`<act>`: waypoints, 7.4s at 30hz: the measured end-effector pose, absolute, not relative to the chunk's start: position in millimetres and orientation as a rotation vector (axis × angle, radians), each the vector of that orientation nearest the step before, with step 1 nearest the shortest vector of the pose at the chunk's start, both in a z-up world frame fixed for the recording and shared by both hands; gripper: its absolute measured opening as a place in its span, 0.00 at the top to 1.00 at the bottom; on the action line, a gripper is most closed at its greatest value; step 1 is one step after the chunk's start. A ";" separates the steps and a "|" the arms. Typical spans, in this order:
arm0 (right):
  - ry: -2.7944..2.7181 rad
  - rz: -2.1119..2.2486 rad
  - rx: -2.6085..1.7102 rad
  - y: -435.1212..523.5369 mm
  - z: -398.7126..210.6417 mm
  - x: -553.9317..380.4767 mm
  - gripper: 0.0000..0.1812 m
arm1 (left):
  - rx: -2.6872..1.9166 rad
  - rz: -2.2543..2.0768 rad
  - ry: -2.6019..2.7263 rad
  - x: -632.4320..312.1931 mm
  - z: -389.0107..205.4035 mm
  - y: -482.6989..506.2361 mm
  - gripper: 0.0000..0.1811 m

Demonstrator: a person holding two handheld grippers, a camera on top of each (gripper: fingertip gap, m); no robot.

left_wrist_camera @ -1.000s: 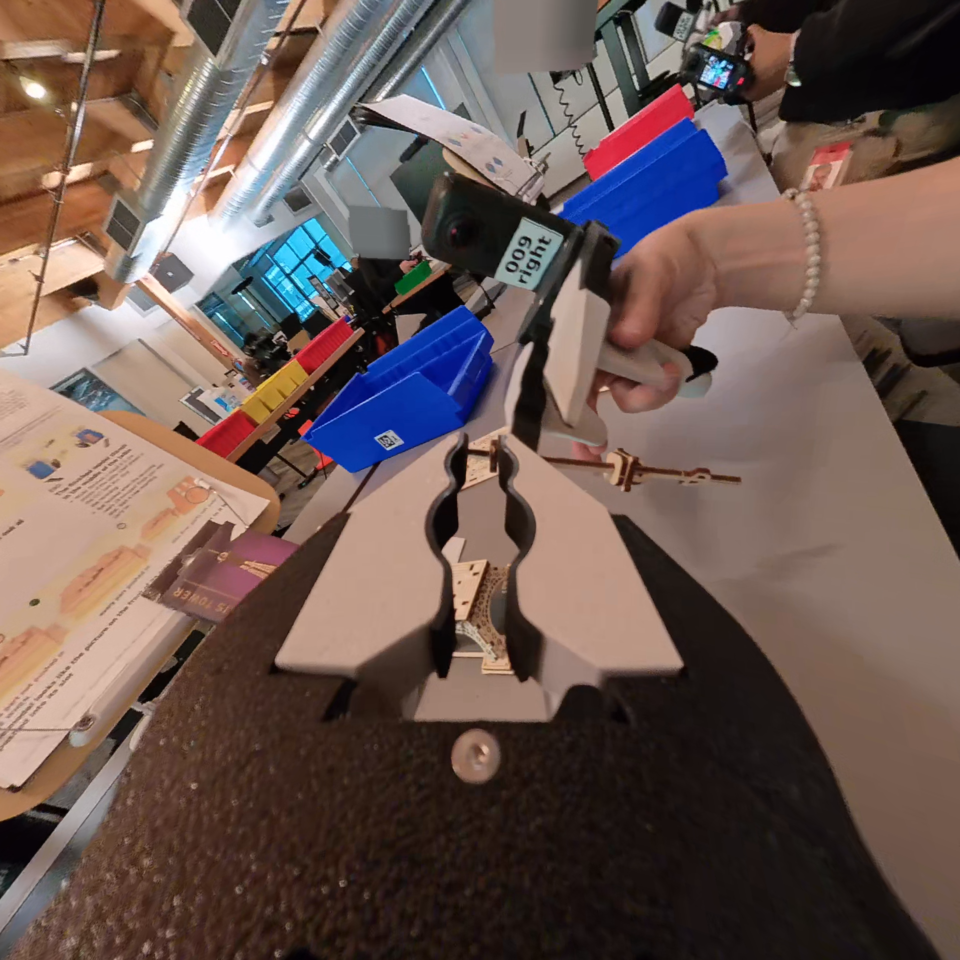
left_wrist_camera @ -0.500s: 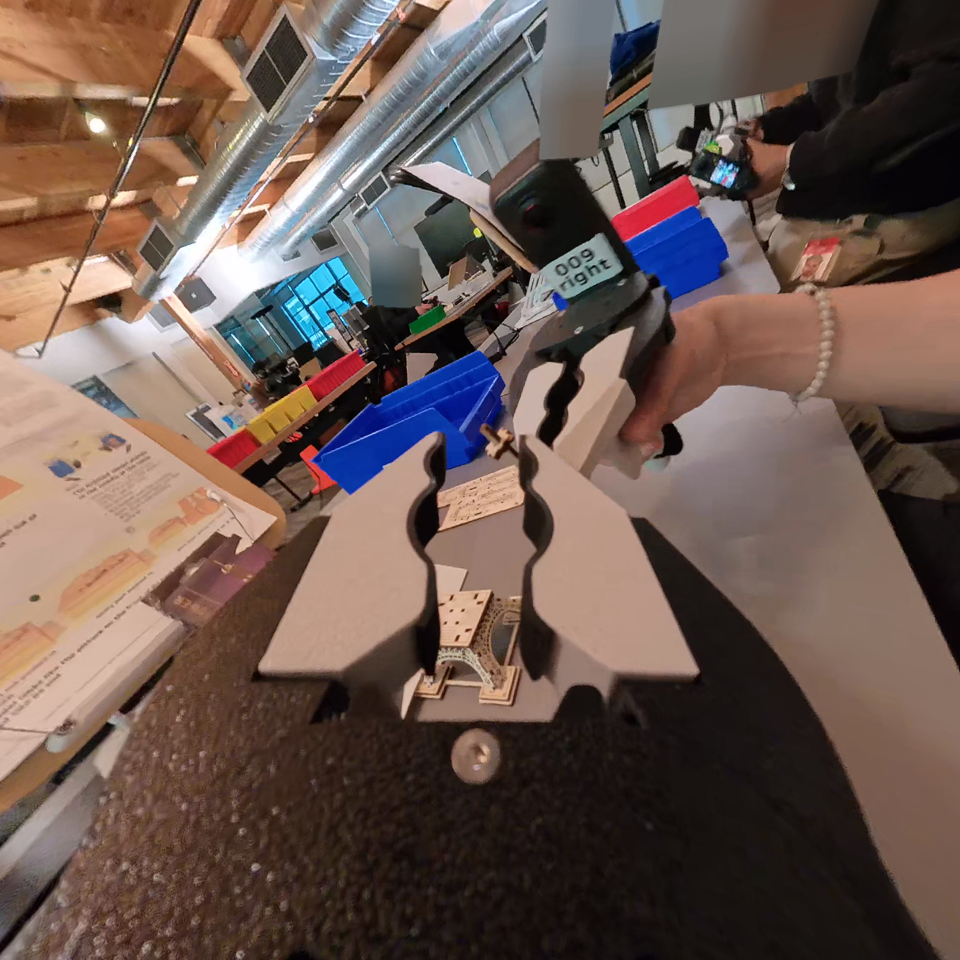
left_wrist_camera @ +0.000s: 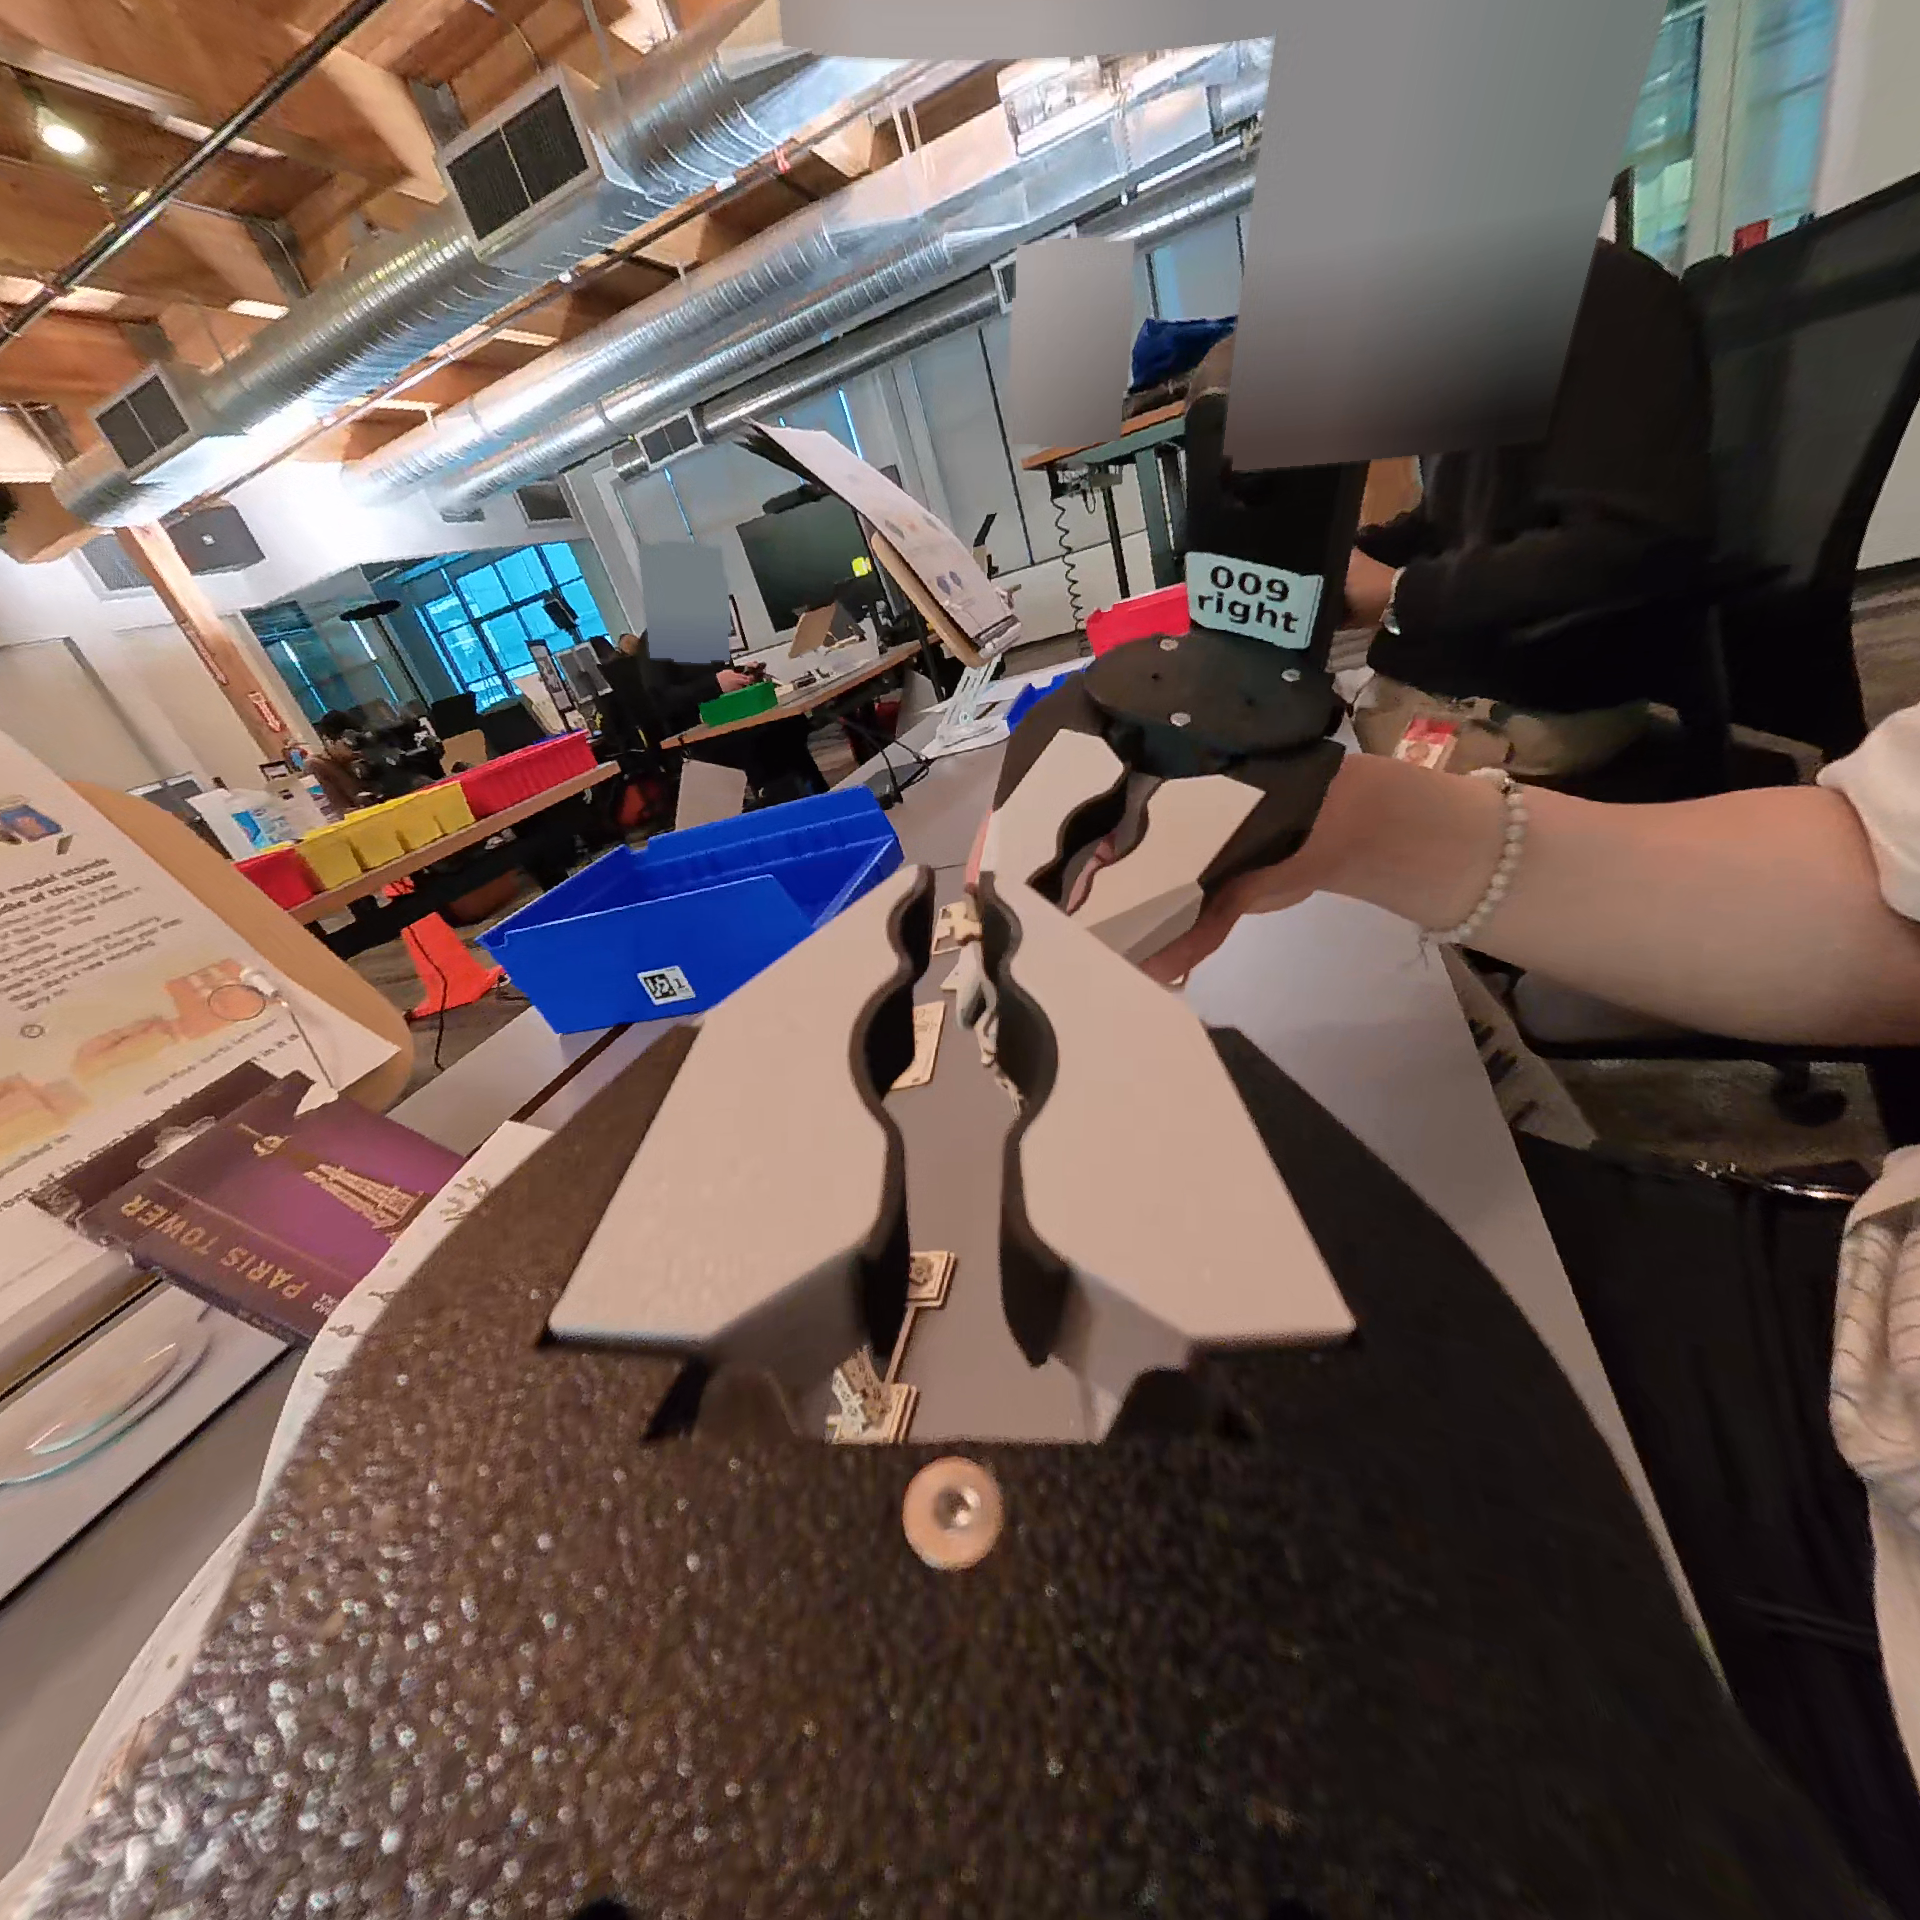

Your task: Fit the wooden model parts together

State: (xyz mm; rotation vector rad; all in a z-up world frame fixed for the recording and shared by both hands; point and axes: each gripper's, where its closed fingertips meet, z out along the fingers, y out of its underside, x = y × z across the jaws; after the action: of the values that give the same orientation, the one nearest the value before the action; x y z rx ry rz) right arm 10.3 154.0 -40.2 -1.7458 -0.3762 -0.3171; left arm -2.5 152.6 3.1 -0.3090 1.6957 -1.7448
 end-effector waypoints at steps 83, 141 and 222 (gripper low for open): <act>-0.406 0.231 -1.594 141.4 -22.6 -40.0 0.94 | -0.009 -1.805 1.873 -32.5 -17.0 125.6 1.00; -0.459 0.005 -1.618 146.5 -21.1 -34.1 0.94 | -0.073 -1.884 1.821 -27.3 -12.3 127.6 1.00; -0.343 0.108 -1.688 146.7 -18.5 -39.6 0.87 | -0.043 -1.913 1.870 -36.4 -10.6 126.6 1.00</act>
State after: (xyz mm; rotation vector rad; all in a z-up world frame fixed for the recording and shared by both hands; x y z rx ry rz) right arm -39.6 146.7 -18.5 -1.6881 -0.3430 0.1080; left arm -36.4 126.6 -10.6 -0.0430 1.8698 -1.9134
